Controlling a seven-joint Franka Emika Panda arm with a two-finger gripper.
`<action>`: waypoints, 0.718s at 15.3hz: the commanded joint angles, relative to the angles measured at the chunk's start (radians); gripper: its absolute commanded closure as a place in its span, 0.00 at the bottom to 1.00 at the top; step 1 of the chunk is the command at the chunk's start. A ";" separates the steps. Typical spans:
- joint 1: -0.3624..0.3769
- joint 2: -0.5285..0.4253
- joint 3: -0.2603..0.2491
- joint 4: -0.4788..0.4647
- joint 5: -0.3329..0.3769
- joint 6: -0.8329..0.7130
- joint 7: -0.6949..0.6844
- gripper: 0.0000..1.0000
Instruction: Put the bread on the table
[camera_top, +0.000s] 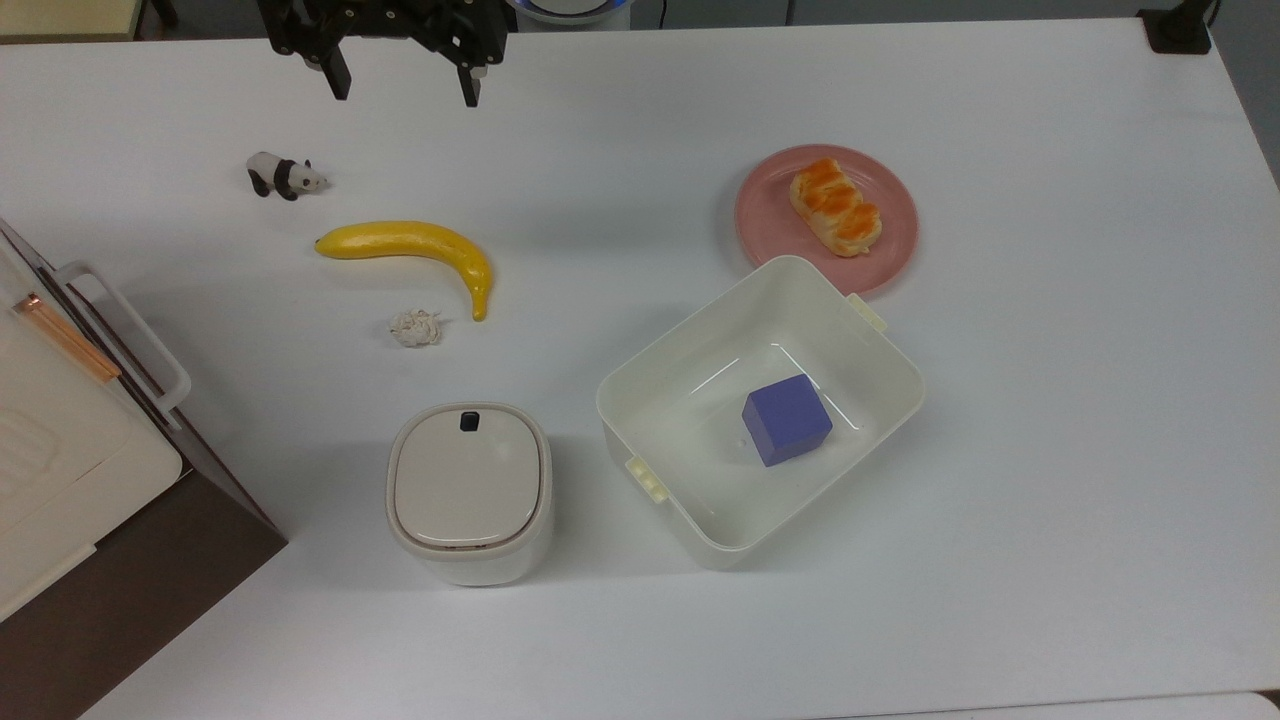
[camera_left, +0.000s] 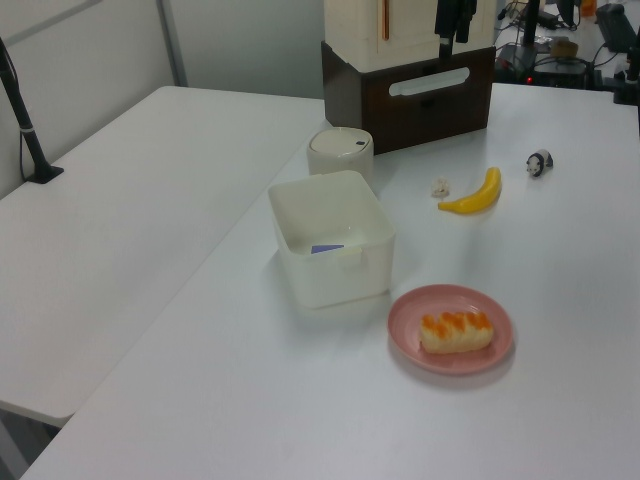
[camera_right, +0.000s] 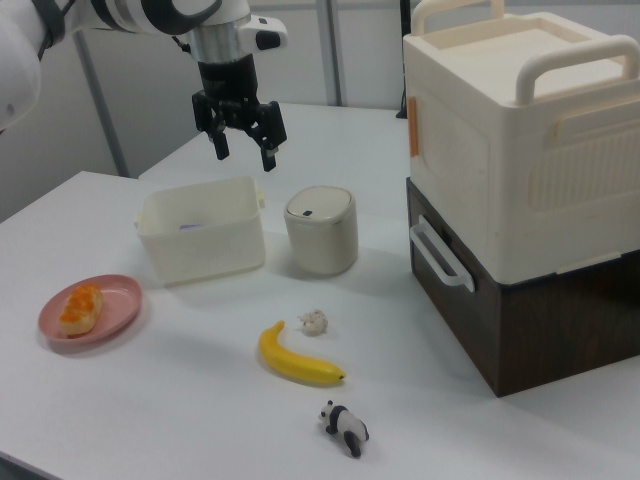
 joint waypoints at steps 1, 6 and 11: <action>0.006 -0.007 -0.007 0.011 0.022 -0.043 -0.023 0.00; 0.004 -0.008 -0.007 0.009 0.019 -0.063 -0.050 0.00; 0.004 -0.011 -0.007 0.011 0.024 -0.071 -0.057 0.00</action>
